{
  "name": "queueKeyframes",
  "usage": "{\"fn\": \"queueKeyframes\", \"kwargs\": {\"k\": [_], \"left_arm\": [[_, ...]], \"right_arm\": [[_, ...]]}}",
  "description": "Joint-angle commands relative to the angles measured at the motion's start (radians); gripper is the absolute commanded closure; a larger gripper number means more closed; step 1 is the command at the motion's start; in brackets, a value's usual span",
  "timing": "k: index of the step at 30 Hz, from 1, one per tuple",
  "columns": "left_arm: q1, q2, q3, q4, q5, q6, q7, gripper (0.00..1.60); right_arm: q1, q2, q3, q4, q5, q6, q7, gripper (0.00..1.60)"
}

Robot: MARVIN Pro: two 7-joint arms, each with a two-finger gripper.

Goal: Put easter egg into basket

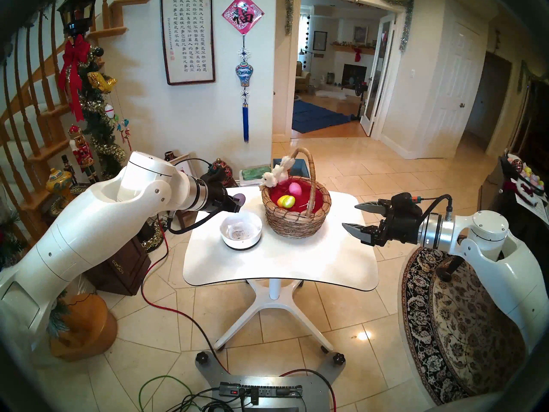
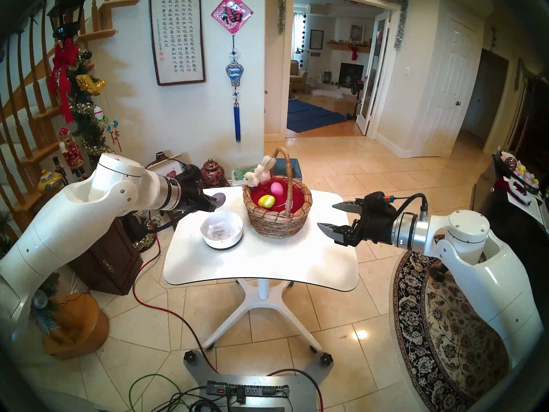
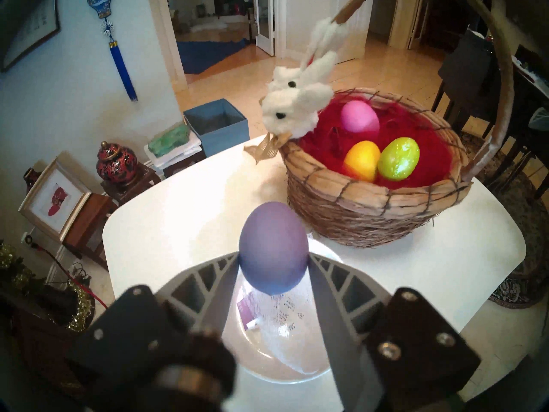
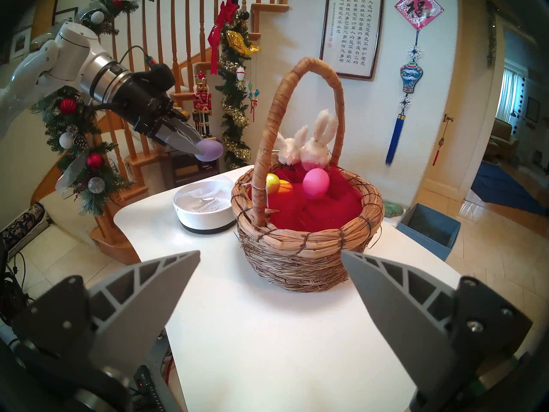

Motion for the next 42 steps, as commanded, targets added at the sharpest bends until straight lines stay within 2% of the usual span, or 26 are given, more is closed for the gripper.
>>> {"fn": "queueKeyframes", "kwargs": {"k": [1,14,25,37,42], "left_arm": [[-0.086,-0.058,0.012,-0.005,0.039,-0.004,-0.011,0.84],[-0.184,-0.164,0.078,0.009,0.087,0.024,-0.04,0.82],[-0.272,-0.296,0.168,0.109,0.137,0.05,-0.051,0.8],[-0.33,-0.382,0.223,0.184,0.157,0.05,-0.063,0.72],[-0.35,-0.409,0.239,0.222,0.162,0.05,-0.071,0.74]], "right_arm": [[0.001,0.003,0.005,-0.002,-0.002,-0.002,0.001,0.0],[0.001,0.004,0.005,-0.001,-0.001,-0.002,0.0,0.0],[0.002,0.004,0.004,-0.001,-0.001,-0.002,0.0,0.0],[0.001,0.005,0.004,-0.002,0.0,-0.003,0.0,0.0],[0.001,0.005,0.004,-0.002,0.0,-0.003,0.0,0.0]]}}
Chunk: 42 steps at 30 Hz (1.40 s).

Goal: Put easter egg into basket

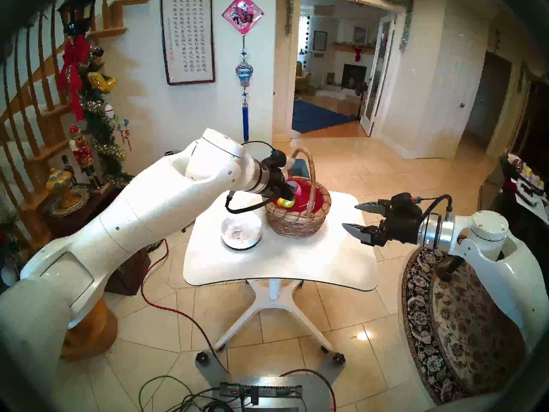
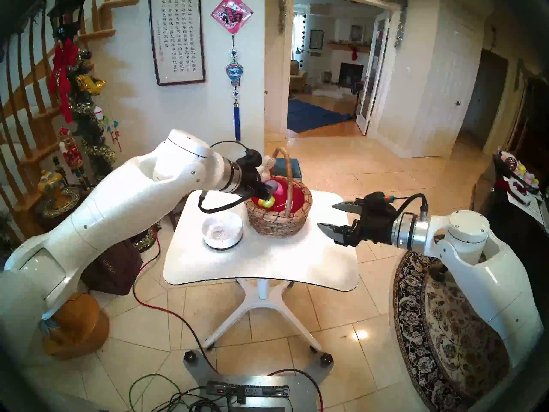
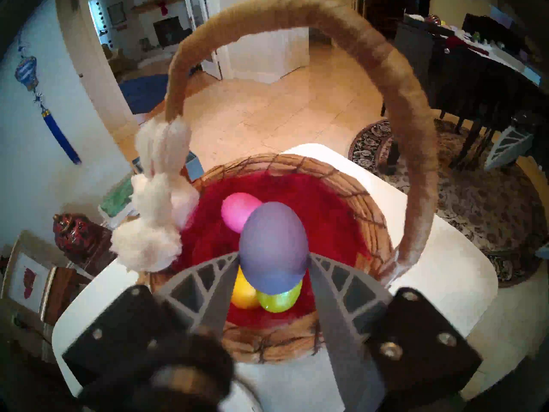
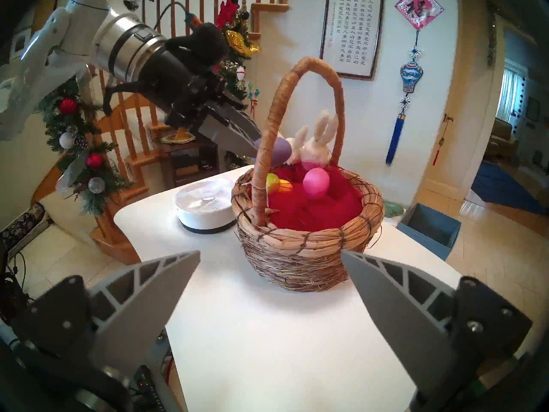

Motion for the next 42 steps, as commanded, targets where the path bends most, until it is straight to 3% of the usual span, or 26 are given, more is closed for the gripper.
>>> {"fn": "queueKeyframes", "kwargs": {"k": [1,14,31,33,36,42], "left_arm": [[-0.072,-0.068,0.004,0.041,0.006,-0.003,-0.008,0.73],[-0.095,-0.117,0.039,0.12,0.015,-0.003,-0.028,0.72],[-0.081,-0.096,0.056,0.123,0.035,-0.003,-0.038,0.67],[-0.079,-0.095,0.058,0.123,0.04,-0.003,-0.035,0.64],[-0.076,-0.095,0.059,0.128,0.045,-0.003,-0.035,0.4],[-0.073,-0.097,0.058,0.138,0.051,-0.003,-0.033,0.35]], "right_arm": [[0.001,0.003,0.006,-0.002,-0.002,-0.003,0.001,0.0],[0.0,0.004,0.006,-0.002,-0.001,-0.003,0.0,0.0],[0.0,0.004,0.006,-0.002,-0.001,-0.004,0.0,0.0],[0.0,0.004,0.006,-0.002,-0.001,-0.004,0.0,0.0],[0.0,0.005,0.006,-0.002,-0.001,-0.004,0.0,0.0],[0.0,0.005,0.006,-0.002,-0.001,-0.004,0.0,0.0]]}}
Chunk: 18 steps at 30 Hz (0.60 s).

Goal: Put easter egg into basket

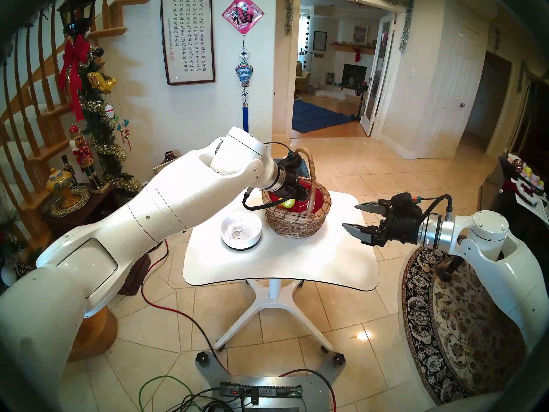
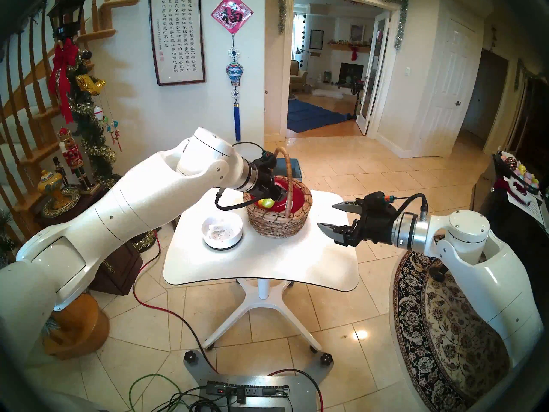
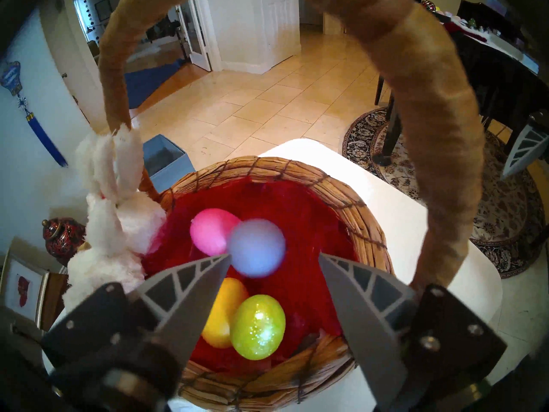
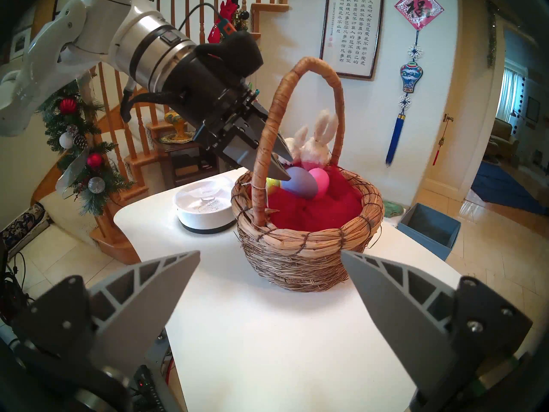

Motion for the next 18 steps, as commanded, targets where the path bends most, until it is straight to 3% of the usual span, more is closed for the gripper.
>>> {"fn": "queueKeyframes", "kwargs": {"k": [1,5,12,18], "left_arm": [[-0.012,-0.004,-0.006,0.008,0.003,-0.003,0.009,0.33],[-0.011,-0.004,-0.008,0.011,0.002,-0.003,0.009,0.22],[0.0,0.017,-0.027,-0.013,-0.01,-0.003,0.005,0.21],[0.016,0.072,-0.061,-0.067,-0.036,-0.003,-0.01,0.21]], "right_arm": [[0.0,0.003,0.006,-0.002,-0.002,-0.003,0.001,0.0],[0.0,0.003,0.006,-0.002,-0.002,-0.003,0.001,0.0],[0.0,0.003,0.006,-0.002,-0.001,-0.003,0.0,0.0],[0.0,0.004,0.006,-0.002,-0.001,-0.003,0.0,0.0]]}}
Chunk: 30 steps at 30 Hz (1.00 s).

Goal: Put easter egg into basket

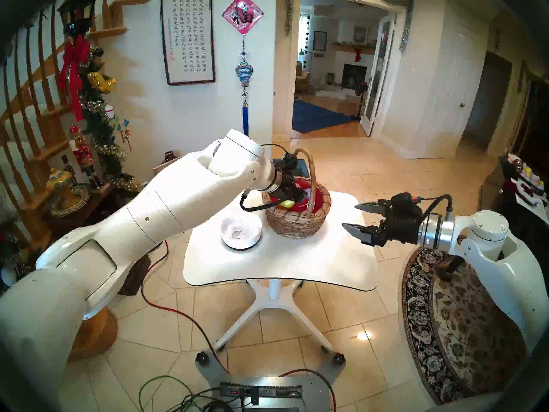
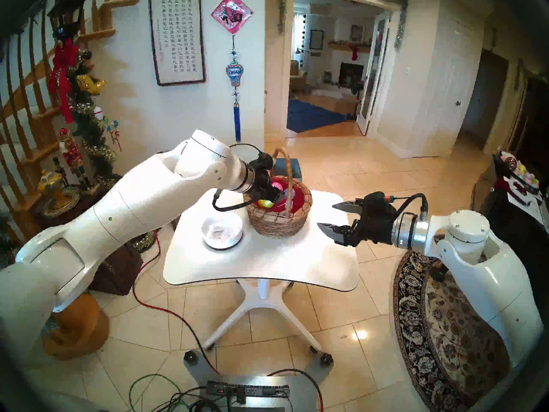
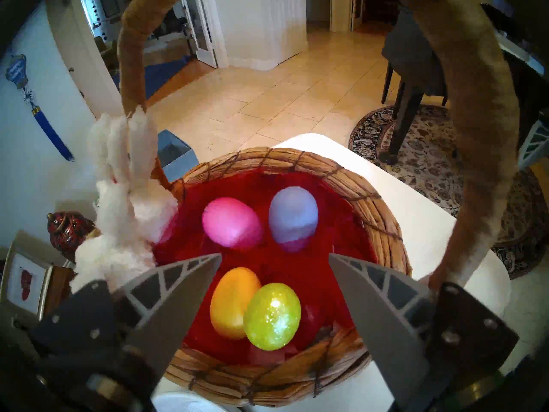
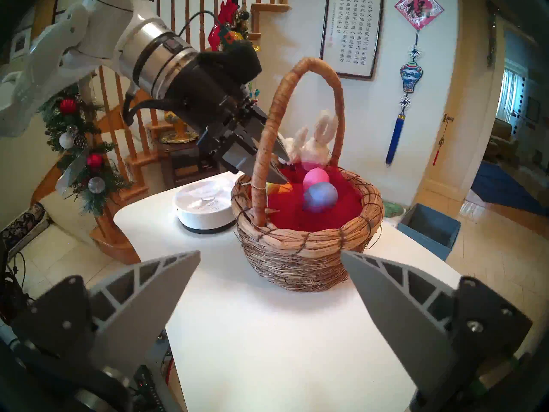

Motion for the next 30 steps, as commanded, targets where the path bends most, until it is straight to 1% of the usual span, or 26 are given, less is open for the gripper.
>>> {"fn": "queueKeyframes", "kwargs": {"k": [1,8,9,10,11,13,14,15,16,20,22,23,24,25,26,28,30], "left_arm": [[0.005,0.063,-0.05,-0.064,-0.029,-0.003,-0.019,0.2],[0.039,0.17,-0.104,-0.14,-0.061,-0.007,-0.043,0.19],[0.053,0.175,-0.124,-0.145,-0.059,-0.003,-0.047,0.19],[0.061,0.197,-0.131,-0.156,-0.068,-0.004,-0.047,0.19],[0.075,0.201,-0.15,-0.157,-0.066,-0.003,-0.047,0.19],[0.096,0.254,-0.16,-0.184,-0.083,-0.016,-0.046,0.16],[0.119,0.242,-0.19,-0.179,-0.072,-0.004,-0.042,0.14],[0.119,0.242,-0.19,-0.179,-0.072,-0.004,-0.042,0.14],[0.155,0.271,-0.221,-0.199,-0.085,-0.009,-0.041,0.1],[0.221,0.322,-0.26,-0.237,-0.091,-0.003,-0.044,0.0],[0.257,0.356,-0.276,-0.262,-0.094,-0.006,-0.049,0.0],[0.257,0.356,-0.276,-0.262,-0.094,-0.006,-0.049,0.0],[0.283,0.381,-0.293,-0.269,-0.101,-0.003,-0.057,0.0],[0.283,0.381,-0.293,-0.269,-0.101,-0.003,-0.057,0.0],[0.307,0.402,-0.313,-0.277,-0.106,-0.003,-0.062,0.0],[0.31,0.403,-0.318,-0.273,-0.108,-0.003,-0.065,0.0],[0.351,0.44,-0.349,-0.297,-0.118,-0.016,-0.081,0.0]], "right_arm": [[0.0,0.003,0.006,-0.002,-0.002,-0.003,0.001,0.0],[0.001,0.003,0.005,-0.001,-0.001,-0.002,0.0,0.0],[0.001,0.003,0.005,-0.001,-0.001,-0.002,0.0,0.0],[0.001,0.003,0.005,-0.001,-0.001,-0.002,0.0,0.0],[0.001,0.003,0.005,-0.001,-0.001,-0.002,0.0,0.0],[0.001,0.003,0.005,-0.001,-0.001,-0.002,0.0,0.0],[0.001,0.003,0.004,-0.001,-0.001,-0.002,0.0,0.0],[0.001,0.003,0.004,-0.001,-0.001,-0.002,0.0,0.0],[0.002,0.003,0.004,-0.001,-0.001,-0.002,0.0,0.0],[0.002,0.003,0.004,-0.001,0.0,-0.002,0.0,0.0],[0.002,0.004,0.004,-0.001,0.0,-0.002,0.0,0.0],[0.002,0.004,0.004,-0.001,0.0,-0.002,0.0,0.0],[0.002,0.004,0.003,-0.001,0.0,-0.002,0.0,0.0],[0.002,0.004,0.003,-0.001,0.0,-0.002,0.0,0.0],[0.002,0.004,0.003,-0.001,0.0,-0.002,0.0,0.0],[0.002,0.004,0.003,-0.001,0.0,-0.002,0.0,0.0],[0.002,0.004,0.003,-0.001,0.0,-0.002,-0.001,0.0]]}}
